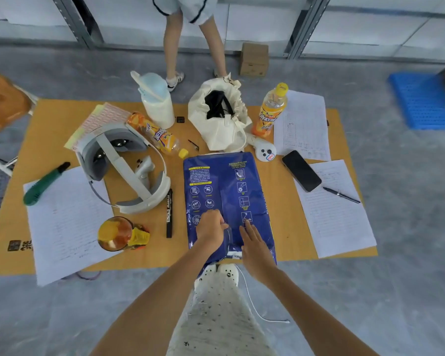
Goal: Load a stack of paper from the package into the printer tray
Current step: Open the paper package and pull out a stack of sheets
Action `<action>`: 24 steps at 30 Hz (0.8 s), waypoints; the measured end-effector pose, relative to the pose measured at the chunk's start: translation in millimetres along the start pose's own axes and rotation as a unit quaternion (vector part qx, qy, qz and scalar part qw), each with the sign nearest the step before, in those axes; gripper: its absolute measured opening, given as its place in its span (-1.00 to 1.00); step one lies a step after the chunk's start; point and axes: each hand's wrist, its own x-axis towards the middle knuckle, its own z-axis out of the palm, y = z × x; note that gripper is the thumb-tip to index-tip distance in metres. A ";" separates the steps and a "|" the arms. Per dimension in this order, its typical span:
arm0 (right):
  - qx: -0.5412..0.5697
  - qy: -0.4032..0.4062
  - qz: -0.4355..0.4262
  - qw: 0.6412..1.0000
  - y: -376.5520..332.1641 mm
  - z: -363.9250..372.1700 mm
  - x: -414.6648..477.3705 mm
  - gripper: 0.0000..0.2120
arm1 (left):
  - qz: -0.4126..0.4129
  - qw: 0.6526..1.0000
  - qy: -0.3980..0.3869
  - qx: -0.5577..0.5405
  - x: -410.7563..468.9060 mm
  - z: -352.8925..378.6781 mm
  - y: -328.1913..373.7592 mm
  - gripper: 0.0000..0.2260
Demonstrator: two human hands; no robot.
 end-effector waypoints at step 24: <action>-0.147 -0.050 -0.091 0.984 12.4 -24.4 13.1 -0.20 | 0.122 0.986 0.035 0.108 -85.1 25.7 -25.7 -0.92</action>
